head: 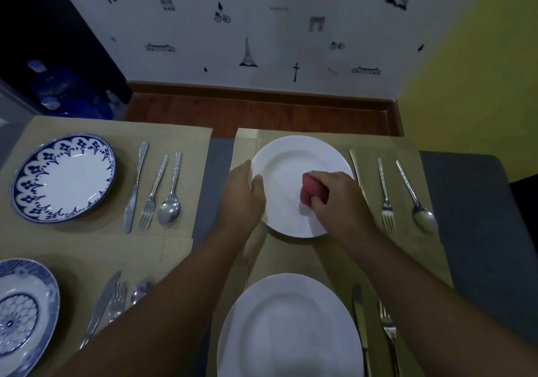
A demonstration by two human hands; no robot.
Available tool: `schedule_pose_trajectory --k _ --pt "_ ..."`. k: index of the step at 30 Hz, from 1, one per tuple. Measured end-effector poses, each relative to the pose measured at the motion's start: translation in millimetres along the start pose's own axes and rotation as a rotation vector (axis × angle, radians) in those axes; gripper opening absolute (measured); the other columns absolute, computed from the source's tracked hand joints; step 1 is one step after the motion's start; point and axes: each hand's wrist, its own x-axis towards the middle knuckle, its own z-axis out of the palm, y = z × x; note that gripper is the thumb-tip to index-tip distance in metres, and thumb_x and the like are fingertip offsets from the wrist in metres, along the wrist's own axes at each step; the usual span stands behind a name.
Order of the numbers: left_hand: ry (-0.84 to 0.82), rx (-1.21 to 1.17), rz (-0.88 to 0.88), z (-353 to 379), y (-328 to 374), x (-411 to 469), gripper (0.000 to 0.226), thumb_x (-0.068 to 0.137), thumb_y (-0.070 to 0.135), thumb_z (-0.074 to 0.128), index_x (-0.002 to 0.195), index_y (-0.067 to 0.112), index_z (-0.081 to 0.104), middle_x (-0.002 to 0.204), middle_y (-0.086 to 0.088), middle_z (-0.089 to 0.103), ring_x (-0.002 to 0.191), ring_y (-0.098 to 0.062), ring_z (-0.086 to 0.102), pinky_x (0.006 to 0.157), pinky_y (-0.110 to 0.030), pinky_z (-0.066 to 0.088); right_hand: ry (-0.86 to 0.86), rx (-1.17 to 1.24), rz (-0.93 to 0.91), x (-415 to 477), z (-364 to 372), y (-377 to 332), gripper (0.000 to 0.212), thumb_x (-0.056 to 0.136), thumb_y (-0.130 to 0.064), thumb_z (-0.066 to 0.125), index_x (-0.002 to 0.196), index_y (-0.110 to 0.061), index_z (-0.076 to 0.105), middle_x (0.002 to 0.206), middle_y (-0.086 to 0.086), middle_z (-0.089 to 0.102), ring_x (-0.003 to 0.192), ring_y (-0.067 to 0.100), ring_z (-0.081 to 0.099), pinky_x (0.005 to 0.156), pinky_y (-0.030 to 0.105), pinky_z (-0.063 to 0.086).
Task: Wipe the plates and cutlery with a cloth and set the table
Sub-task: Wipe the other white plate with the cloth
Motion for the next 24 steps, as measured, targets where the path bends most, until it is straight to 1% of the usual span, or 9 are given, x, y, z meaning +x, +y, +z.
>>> schedule_pose_trajectory --k 2,4,6,8,10,13,17,20,24 --pt "-0.011 0.106 0.070 -1.8 0.9 -10.2 0.042 0.101 0.031 0.051 0.142 0.020 0.049 0.136 0.001 0.058 0.120 -0.018 0.057 0.100 -0.039 0.050 0.012 -0.010 -0.008 -4.2 -2.6 -3.0 0.045 0.084 -0.010 0.071 0.126 -0.024 0.066 0.118 0.005 0.068 0.106 0.024 0.059 0.092 0.036 0.051" --pt "-0.045 0.171 0.086 -1.2 4.3 -22.8 0.047 0.101 0.035 0.052 0.145 0.021 0.047 0.145 0.000 0.054 0.128 -0.021 0.055 0.107 -0.045 0.048 0.020 -0.014 -0.002 -11.5 -7.5 -4.8 0.047 0.085 -0.012 0.072 0.129 -0.024 0.065 0.119 0.004 0.067 0.106 0.023 0.059 0.091 0.032 0.049" --pt "-0.097 0.256 0.105 2.0 10.3 -37.1 0.051 0.101 0.039 0.051 0.149 0.022 0.044 0.152 0.002 0.048 0.137 -0.022 0.048 0.114 -0.048 0.040 0.023 -0.011 0.004 -22.8 -15.1 -5.3 0.047 0.085 -0.015 0.071 0.130 -0.023 0.064 0.119 0.004 0.067 0.105 0.022 0.059 0.086 0.027 0.047" --pt "-0.119 0.328 0.140 6.0 16.9 -52.8 0.053 0.101 0.042 0.049 0.151 0.024 0.040 0.157 0.004 0.041 0.145 -0.021 0.038 0.119 -0.046 0.030 0.032 -0.004 0.012 -37.6 -24.6 -3.6 0.047 0.085 -0.016 0.070 0.131 -0.024 0.064 0.117 0.003 0.066 0.103 0.022 0.060 0.085 0.029 0.050" --pt "-0.128 0.373 0.174 9.7 23.2 -70.1 0.054 0.101 0.043 0.047 0.151 0.024 0.040 0.158 0.005 0.039 0.148 -0.020 0.033 0.121 -0.046 0.027 0.046 0.004 0.029 -56.2 -35.4 1.7 0.045 0.086 -0.016 0.069 0.130 -0.025 0.064 0.115 0.001 0.066 0.103 0.021 0.059 0.086 0.032 0.052" --pt "-0.141 0.397 0.212 19.5 32.7 -101.4 0.054 0.101 0.041 0.047 0.151 0.022 0.041 0.157 0.004 0.039 0.148 -0.021 0.032 0.121 -0.047 0.027 0.045 0.011 0.075 -88.6 -53.5 18.5 0.043 0.087 -0.019 0.069 0.129 -0.028 0.064 0.115 -0.002 0.064 0.104 0.017 0.058 0.086 0.029 0.050" --pt "-0.184 0.397 0.318 47.4 48.3 -150.7 0.051 0.103 0.036 0.045 0.149 0.016 0.043 0.157 -0.001 0.041 0.149 -0.022 0.029 0.122 -0.043 0.025 0.068 0.013 0.132 -137.8 -81.0 53.7 0.040 0.080 -0.016 0.068 0.118 -0.029 0.067 0.110 -0.001 0.064 0.102 0.018 0.060 0.087 0.034 0.053" --pt "-0.229 0.404 0.409 79.7 60.0 -192.8 0.053 0.102 0.036 0.045 0.148 0.011 0.044 0.156 -0.007 0.041 0.149 -0.024 0.029 0.121 -0.038 0.022 0.097 -0.034 0.210 -179.8 -103.4 84.6 0.050 0.077 -0.016 0.070 0.126 -0.028 0.066 0.116 0.002 0.063 0.107 0.023 0.058 0.092 0.032 0.049" --pt "-0.362 0.401 0.423 127.0 78.0 -244.7 0.055 0.104 0.038 0.040 0.154 0.015 0.035 0.162 -0.002 0.030 0.152 -0.020 0.019 0.123 -0.034 0.015 0.072 -0.094 0.350 -240.6 -128.9 131.6 0.047 0.080 -0.021 0.069 0.126 -0.030 0.062 0.113 0.002 0.058 0.108 0.025 0.054 0.086 0.037 0.050"
